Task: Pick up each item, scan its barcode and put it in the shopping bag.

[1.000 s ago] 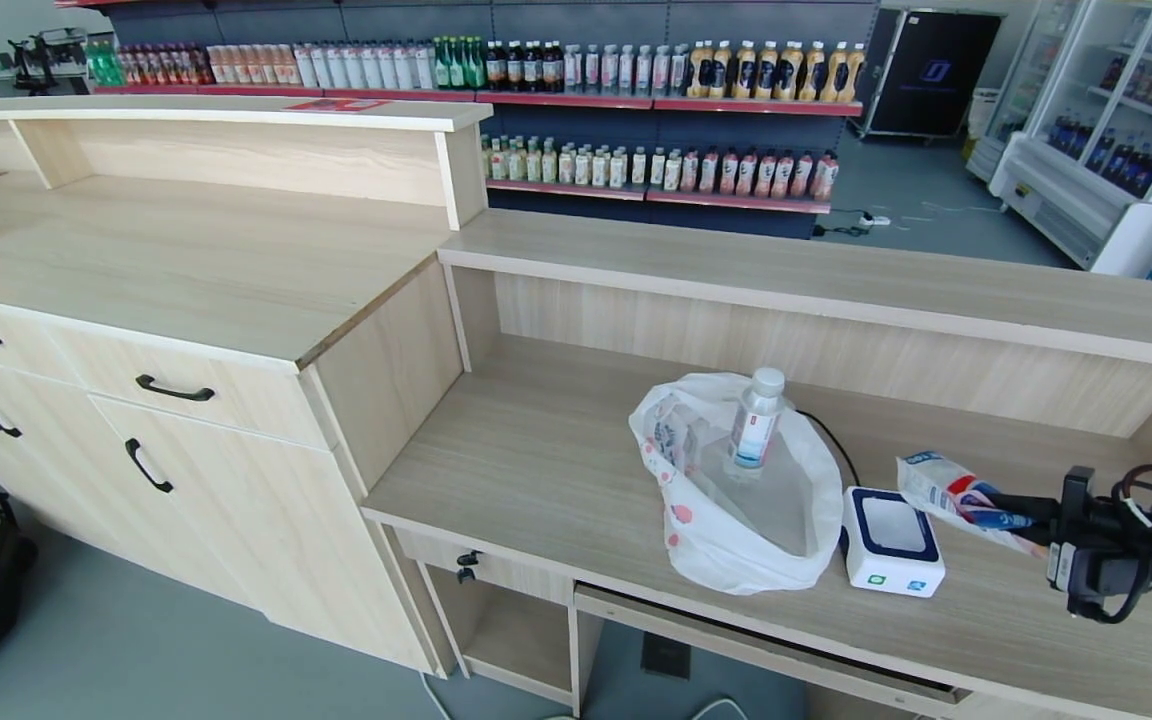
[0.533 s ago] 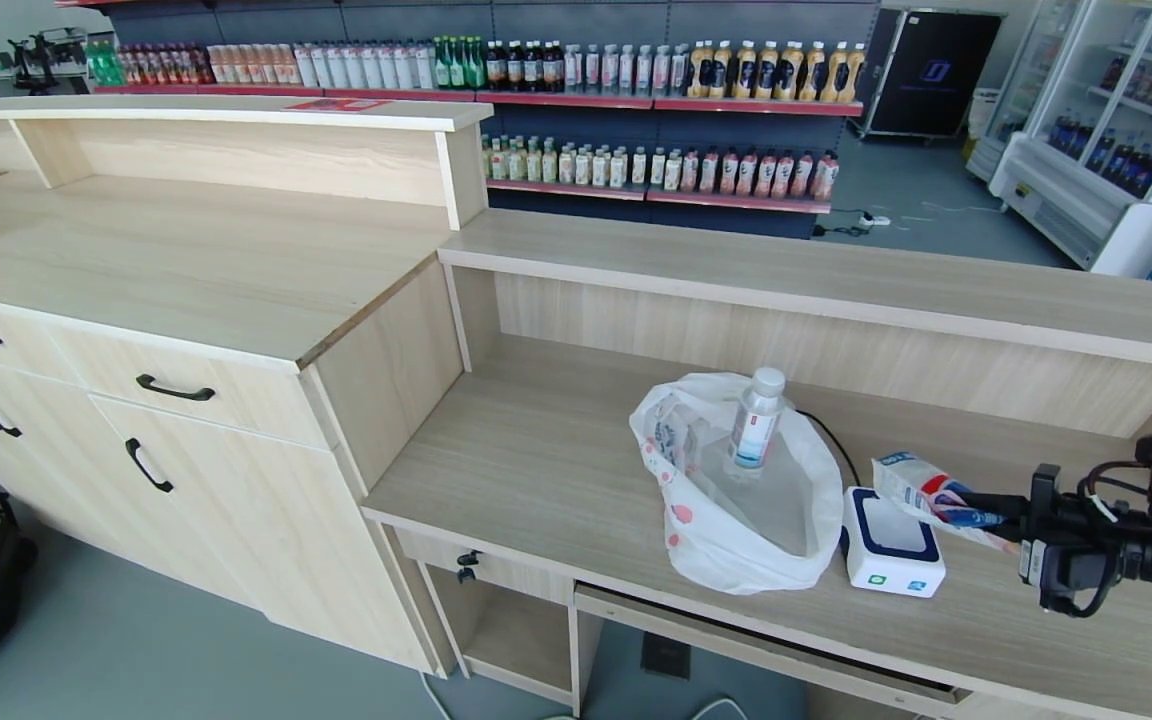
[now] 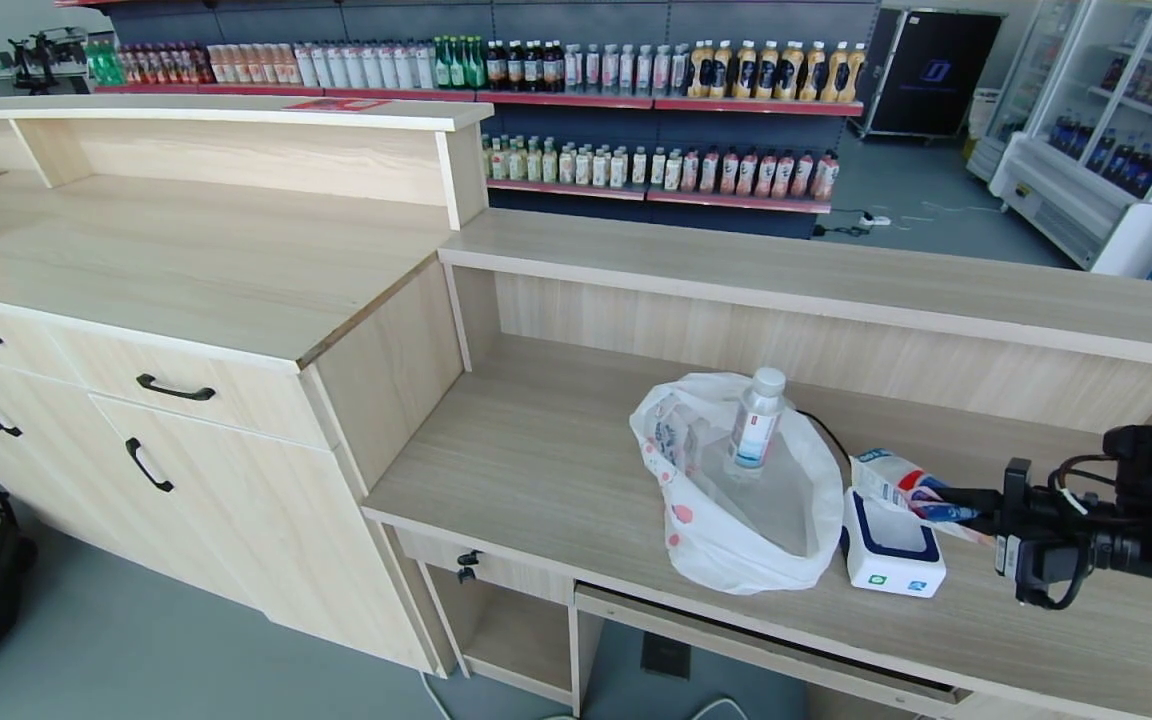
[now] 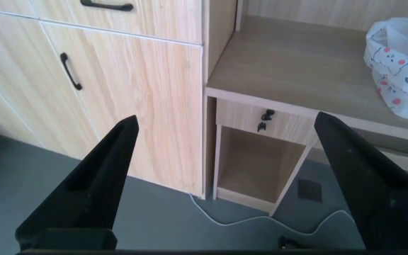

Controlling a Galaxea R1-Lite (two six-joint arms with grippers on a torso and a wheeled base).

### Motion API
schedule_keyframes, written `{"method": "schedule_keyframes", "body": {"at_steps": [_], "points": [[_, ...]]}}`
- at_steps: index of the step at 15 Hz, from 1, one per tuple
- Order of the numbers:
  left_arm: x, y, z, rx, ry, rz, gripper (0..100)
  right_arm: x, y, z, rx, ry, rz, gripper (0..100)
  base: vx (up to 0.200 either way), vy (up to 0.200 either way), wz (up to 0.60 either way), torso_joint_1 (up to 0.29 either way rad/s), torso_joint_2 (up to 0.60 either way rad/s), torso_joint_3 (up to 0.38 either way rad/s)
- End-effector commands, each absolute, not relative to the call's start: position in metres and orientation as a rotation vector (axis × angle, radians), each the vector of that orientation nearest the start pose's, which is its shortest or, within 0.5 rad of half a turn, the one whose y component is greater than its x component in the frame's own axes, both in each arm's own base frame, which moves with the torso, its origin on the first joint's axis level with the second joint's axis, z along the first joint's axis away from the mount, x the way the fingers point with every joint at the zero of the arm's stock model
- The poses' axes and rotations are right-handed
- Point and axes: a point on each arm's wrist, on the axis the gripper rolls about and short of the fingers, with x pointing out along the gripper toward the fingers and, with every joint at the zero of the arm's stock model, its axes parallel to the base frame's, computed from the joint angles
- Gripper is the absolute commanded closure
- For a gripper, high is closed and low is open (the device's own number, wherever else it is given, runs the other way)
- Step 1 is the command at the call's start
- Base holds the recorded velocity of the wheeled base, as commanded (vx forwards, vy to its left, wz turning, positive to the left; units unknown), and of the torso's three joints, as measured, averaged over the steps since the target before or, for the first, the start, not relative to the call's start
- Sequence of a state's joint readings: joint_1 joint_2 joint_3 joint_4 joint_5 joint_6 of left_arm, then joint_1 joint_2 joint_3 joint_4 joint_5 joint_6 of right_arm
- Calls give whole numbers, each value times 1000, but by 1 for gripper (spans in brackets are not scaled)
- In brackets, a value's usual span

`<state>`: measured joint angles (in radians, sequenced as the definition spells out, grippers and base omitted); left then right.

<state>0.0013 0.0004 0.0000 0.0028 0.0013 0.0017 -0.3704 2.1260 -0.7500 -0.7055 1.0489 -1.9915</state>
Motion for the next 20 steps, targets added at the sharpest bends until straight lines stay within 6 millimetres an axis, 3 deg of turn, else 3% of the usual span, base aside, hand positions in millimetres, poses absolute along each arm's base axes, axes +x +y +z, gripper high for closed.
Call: {"method": "schedule_keyframes", "body": {"at_steps": [1, 13, 16, 17, 19, 20], "points": [[-23, 0, 75, 2, 2, 3, 0, 324, -101, 37, -1415, -290, 874, 100, 0, 0, 0, 0, 0, 0], [-23, 0, 75, 2, 3, 3, 0, 332, -104, 39, -1423, -297, 863, 100, 0, 0, 0, 0, 0, 0], [-23, 0, 75, 2, 2, 3, 0, 308, -98, 103, -1387, -258, 780, 100, 0, 0, 0, 0, 0, 0], [-23, 0, 75, 2, 2, 3, 0, 274, -108, 146, -1264, -185, 674, 100, 0, 0, 0, 0, 0, 0], [-23, 0, 75, 2, 2, 3, 0, 228, -123, 178, -1041, -38, 499, 100, 0, 0, 0, 0, 0, 0], [-23, 0, 75, 2, 2, 3, 0, 216, -120, 184, -932, 15, 453, 100, 0, 0, 0, 0, 0, 0]]}}
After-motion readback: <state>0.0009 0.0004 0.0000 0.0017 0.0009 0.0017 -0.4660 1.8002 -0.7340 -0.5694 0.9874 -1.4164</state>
